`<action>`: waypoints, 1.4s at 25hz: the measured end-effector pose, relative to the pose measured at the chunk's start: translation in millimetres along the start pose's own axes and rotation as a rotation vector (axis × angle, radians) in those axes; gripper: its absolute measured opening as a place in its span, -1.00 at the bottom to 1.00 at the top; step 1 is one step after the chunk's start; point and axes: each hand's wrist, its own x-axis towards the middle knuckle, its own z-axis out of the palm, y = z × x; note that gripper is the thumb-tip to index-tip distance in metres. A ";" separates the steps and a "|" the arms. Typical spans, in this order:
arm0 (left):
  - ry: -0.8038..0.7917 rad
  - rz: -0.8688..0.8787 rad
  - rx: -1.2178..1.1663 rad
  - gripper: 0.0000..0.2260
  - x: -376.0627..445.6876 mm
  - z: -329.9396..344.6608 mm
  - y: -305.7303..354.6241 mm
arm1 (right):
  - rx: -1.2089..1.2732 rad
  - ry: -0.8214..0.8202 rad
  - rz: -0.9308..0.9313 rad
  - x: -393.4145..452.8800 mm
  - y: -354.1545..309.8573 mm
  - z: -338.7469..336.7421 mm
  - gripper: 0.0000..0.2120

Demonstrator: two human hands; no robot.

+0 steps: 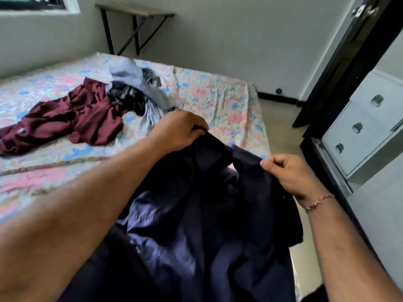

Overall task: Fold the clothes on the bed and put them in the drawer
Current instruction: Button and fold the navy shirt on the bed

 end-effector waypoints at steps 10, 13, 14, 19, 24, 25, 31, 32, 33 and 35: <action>0.423 -0.422 -0.656 -0.82 -69.2 42.6 79.0 | -0.119 0.322 -0.161 -27.5 -16.8 19.3 -0.87; 0.365 -0.718 -1.019 -0.81 -146.3 84.2 105.6 | 0.257 0.114 0.057 -84.7 35.3 57.3 -0.86; 0.367 -0.750 -1.039 -0.80 -162.0 90.5 112.3 | 0.379 0.082 0.094 -100.9 43.1 66.3 -0.87; 0.367 -0.899 -1.204 -0.86 -183.7 88.4 134.3 | 0.789 0.058 0.156 -135.6 40.1 86.7 -0.87; 0.311 -0.871 -1.289 -0.92 -177.0 82.4 143.3 | 0.938 0.009 0.152 -137.8 27.2 87.0 -0.81; 0.296 -0.872 -1.294 -0.92 -177.6 83.5 143.8 | 0.942 0.011 0.149 -138.5 26.5 89.1 -0.81; 0.265 -0.832 -1.325 -0.96 -177.7 79.4 148.7 | 1.002 0.021 0.151 -142.3 18.1 102.0 -0.81; 0.258 -0.829 -1.323 -0.97 -177.6 78.7 148.8 | 1.003 0.018 0.143 -142.0 17.4 102.6 -0.81; 0.249 -0.829 -1.319 -0.97 -177.6 78.8 148.6 | 1.009 0.015 0.135 -141.6 16.6 103.0 -0.81; 0.256 -0.828 -1.267 -0.96 -177.5 80.7 146.6 | 1.018 0.026 0.130 -140.2 14.5 103.8 -0.80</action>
